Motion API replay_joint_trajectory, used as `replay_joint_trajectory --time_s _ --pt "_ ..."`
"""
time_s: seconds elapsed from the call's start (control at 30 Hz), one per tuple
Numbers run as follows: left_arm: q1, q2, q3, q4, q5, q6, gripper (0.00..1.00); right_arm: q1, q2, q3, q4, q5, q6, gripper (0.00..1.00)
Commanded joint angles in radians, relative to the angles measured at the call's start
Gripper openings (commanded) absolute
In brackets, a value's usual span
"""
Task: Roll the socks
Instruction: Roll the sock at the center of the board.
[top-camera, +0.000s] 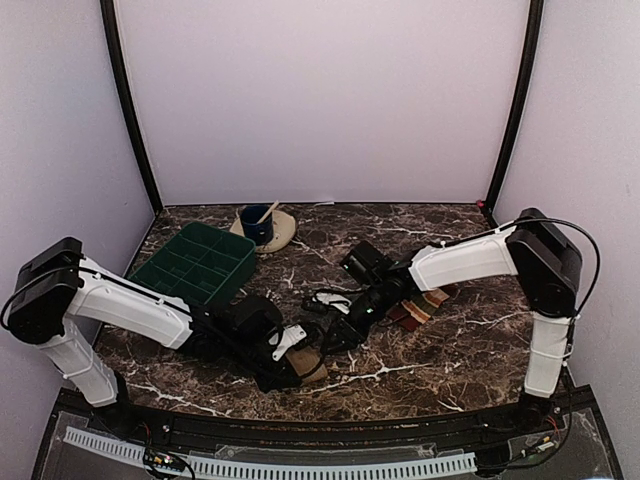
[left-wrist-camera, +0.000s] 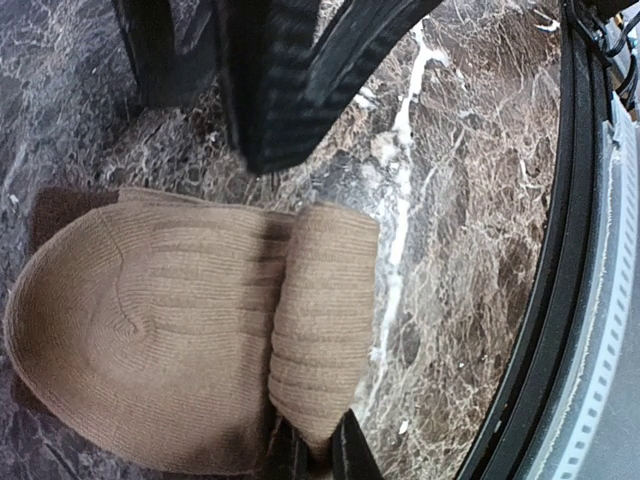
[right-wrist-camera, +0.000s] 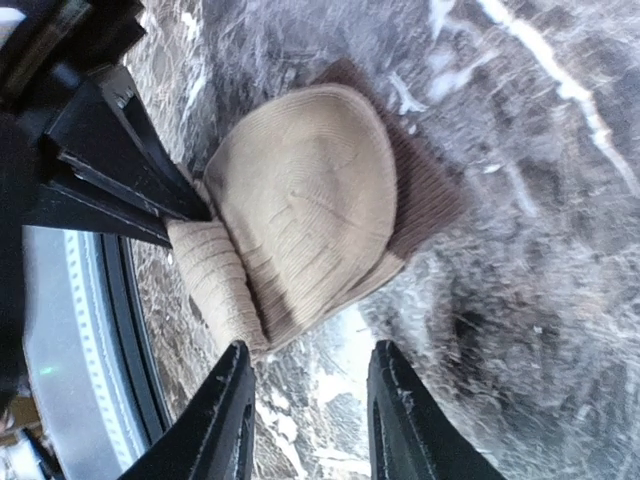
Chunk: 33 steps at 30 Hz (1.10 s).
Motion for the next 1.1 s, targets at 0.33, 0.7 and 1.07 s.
replay_joint_trajectory --time_s 0.33,0.7,1.07 --pt "0.087 0.134 -0.016 -0.121 0.347 -0.058 0.00 0.018 -0.173 -0.166 0.189 0.218 0.002 0.35" --pt "0.148 0.210 0.012 -0.131 0.510 -0.051 0.00 0.193 -0.250 -0.237 0.213 0.455 -0.056 0.35" --pt "0.177 0.283 0.044 -0.172 0.569 -0.020 0.00 0.290 -0.331 -0.298 0.228 0.518 -0.070 0.35"
